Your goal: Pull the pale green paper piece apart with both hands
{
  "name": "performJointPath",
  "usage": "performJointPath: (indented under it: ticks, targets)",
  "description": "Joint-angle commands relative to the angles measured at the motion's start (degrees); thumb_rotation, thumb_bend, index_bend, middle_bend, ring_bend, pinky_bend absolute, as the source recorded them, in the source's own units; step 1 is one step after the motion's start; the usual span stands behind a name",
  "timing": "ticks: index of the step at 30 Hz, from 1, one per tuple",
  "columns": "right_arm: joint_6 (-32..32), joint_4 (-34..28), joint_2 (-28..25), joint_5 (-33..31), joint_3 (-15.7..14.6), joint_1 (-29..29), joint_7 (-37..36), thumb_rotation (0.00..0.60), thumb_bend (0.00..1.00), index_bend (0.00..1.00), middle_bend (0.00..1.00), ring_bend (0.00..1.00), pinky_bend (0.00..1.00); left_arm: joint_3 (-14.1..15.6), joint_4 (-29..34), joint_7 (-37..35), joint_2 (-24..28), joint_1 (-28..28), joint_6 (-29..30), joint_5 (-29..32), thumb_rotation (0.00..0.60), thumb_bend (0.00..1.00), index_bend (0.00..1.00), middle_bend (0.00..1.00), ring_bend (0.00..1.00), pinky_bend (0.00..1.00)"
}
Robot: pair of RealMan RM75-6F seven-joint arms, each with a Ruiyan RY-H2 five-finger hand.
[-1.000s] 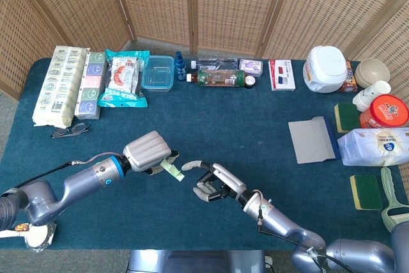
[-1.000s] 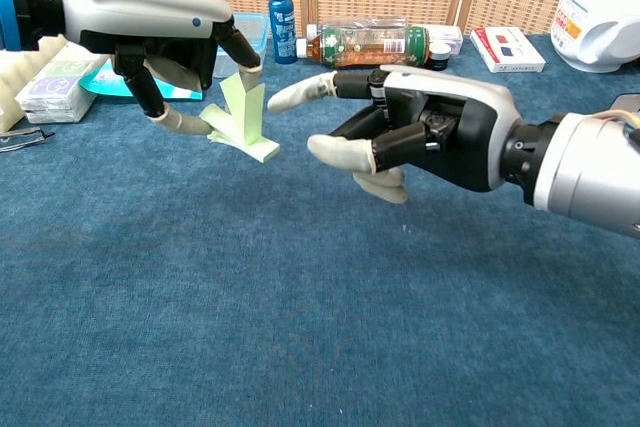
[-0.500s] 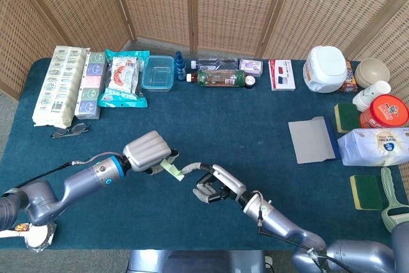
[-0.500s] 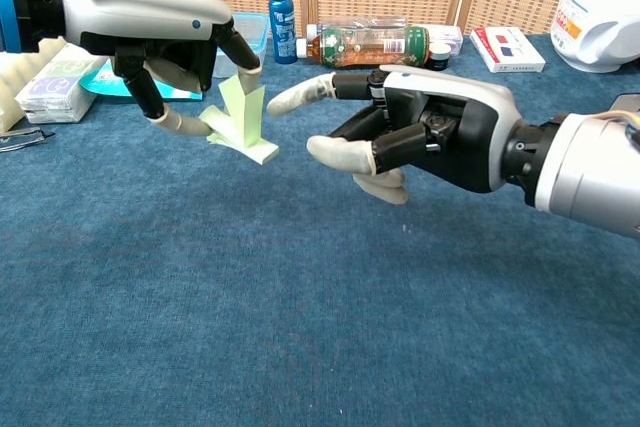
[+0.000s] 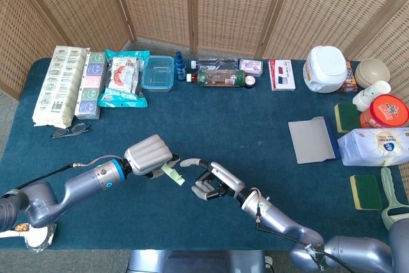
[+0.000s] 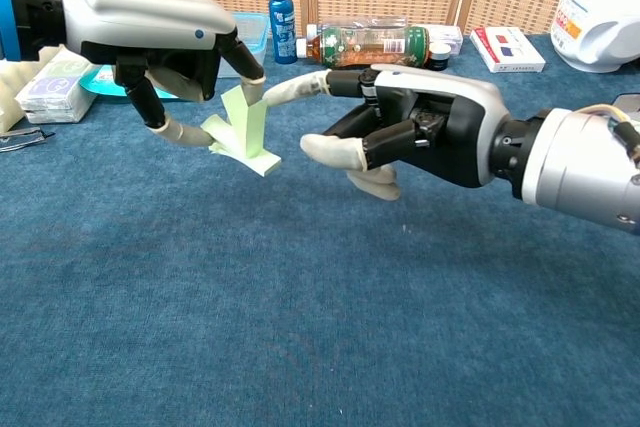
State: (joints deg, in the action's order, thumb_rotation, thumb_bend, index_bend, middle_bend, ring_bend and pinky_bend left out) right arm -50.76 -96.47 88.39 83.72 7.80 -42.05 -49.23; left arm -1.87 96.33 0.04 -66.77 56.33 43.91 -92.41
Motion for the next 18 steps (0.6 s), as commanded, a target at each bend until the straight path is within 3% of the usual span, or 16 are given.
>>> performJointPath:
  ticks: [1,18]
  targets:
    - [0.3,-0.3,0.2,-0.1,0.2,-0.3,0.6,0.6,0.47,0.2,0.9,0.88,0.84,-0.1,-0.1,0.2,-0.2,0.1,-0.2,0.3,0.6,0.47,0.72,1.0,1.0,1.0]
    - [0.4,-1.6,0.3,-0.5,0.2,-0.6,2.3,0.6,0.47,0.25,0.9,0.88,0.84,-0.7,-0.6,1.2,-0.8,0.0,-0.1,1.9,0.6,0.47,0.72,1.0,1.0,1.0]
